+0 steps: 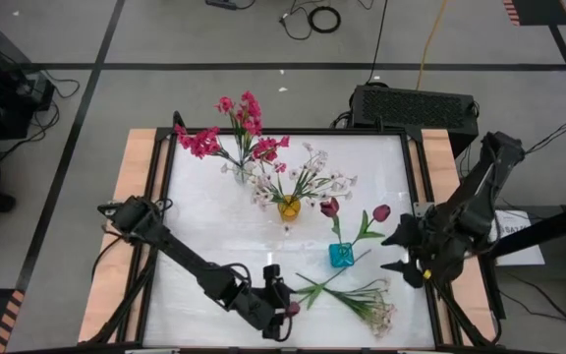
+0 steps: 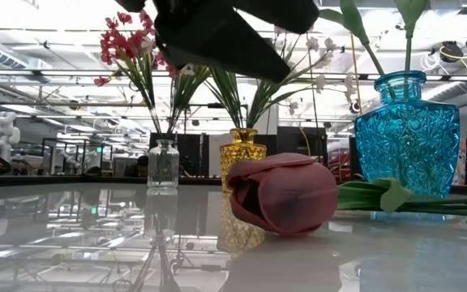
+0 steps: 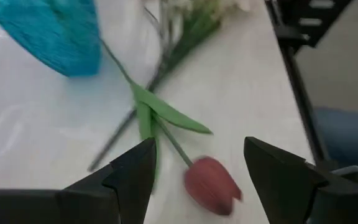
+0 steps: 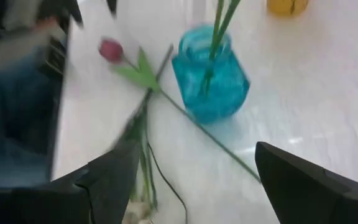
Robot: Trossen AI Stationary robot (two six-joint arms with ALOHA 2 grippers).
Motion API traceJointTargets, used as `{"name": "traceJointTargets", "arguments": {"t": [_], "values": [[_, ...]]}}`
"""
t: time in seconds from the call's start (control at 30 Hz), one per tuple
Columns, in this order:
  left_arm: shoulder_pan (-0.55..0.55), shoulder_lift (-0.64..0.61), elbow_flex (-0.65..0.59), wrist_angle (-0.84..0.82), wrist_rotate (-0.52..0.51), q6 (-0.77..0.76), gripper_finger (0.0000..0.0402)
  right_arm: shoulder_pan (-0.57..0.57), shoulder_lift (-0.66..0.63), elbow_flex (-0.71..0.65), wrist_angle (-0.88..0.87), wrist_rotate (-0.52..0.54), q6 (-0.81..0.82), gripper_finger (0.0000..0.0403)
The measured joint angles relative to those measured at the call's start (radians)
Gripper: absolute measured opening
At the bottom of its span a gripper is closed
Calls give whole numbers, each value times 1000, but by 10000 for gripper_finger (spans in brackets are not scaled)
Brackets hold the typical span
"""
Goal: Sort flowers into vase by color
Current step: Put the red flower into the blue vase
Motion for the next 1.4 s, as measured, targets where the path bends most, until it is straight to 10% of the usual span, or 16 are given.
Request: {"name": "traceJointTargets", "arguments": {"t": [0.3, 0.67, 1.4], "values": [[3, -2, -14, 2, -66, -2, 248, 18, 324, 0, 42, -17, -94, 299], [6, -2, -14, 4, -75, 27, 248, 7, 592, 0, 150, 85, -130, 175], [7, -2, -14, 31, -34, 102, 248, -153, 492, -228, 442, -67, -349, 141]]}}
